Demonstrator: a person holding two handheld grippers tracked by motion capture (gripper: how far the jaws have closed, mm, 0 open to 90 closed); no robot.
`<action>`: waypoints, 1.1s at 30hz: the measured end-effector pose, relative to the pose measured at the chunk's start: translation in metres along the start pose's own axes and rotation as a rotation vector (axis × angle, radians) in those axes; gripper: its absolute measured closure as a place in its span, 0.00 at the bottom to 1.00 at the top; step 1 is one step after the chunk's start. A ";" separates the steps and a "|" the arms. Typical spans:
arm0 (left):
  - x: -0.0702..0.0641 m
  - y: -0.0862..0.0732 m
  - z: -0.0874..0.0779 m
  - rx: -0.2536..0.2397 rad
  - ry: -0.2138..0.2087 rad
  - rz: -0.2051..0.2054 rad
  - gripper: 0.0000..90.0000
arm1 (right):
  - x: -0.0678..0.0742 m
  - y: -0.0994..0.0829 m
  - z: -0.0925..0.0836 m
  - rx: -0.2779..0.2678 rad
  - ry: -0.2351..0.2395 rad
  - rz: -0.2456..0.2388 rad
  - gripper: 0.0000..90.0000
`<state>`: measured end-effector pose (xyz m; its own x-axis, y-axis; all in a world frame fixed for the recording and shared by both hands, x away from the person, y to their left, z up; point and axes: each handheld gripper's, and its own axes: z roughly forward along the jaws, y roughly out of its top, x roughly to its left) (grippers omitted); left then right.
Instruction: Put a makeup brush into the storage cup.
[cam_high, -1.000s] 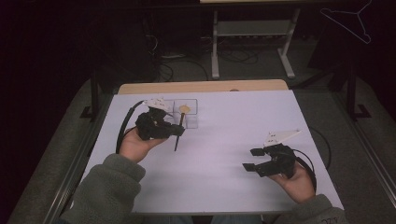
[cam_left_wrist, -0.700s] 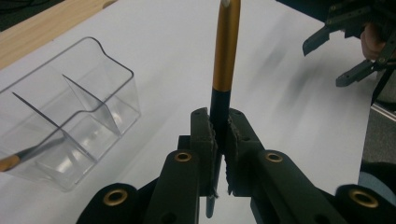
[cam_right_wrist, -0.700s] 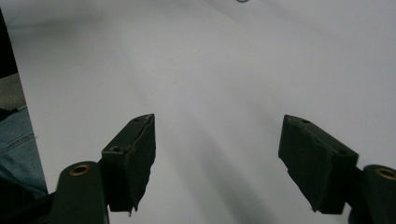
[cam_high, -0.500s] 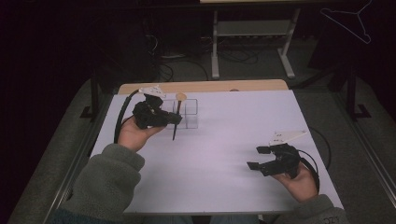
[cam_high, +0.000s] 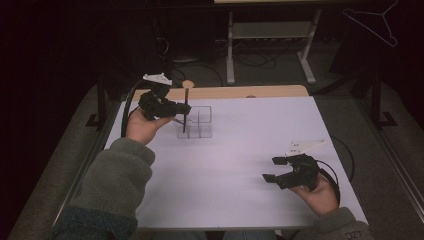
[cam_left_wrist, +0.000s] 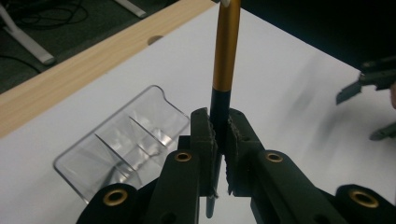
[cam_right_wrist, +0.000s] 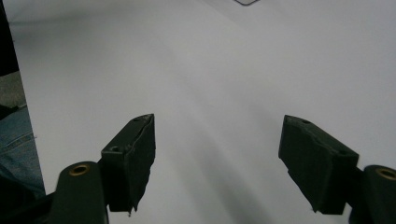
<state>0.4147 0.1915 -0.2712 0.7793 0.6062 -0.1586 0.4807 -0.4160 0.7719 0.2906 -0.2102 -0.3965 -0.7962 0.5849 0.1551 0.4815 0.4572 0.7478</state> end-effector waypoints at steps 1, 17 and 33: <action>0.003 0.002 0.001 -0.004 0.003 0.002 0.92 | 0.000 0.000 0.000 0.000 0.000 0.000 0.29; 0.056 0.007 0.011 -0.099 0.133 -0.098 0.92 | -0.001 -0.001 0.000 -0.005 0.006 0.015 0.29; 0.072 -0.004 0.035 -0.088 0.160 -0.142 0.91 | 0.001 -0.001 0.000 -0.014 0.005 -0.002 0.29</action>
<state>0.4829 0.2132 -0.3077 0.6295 0.7569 -0.1755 0.5388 -0.2625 0.8005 0.2894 -0.2101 -0.3968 -0.7990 0.5806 0.1564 0.4746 0.4492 0.7570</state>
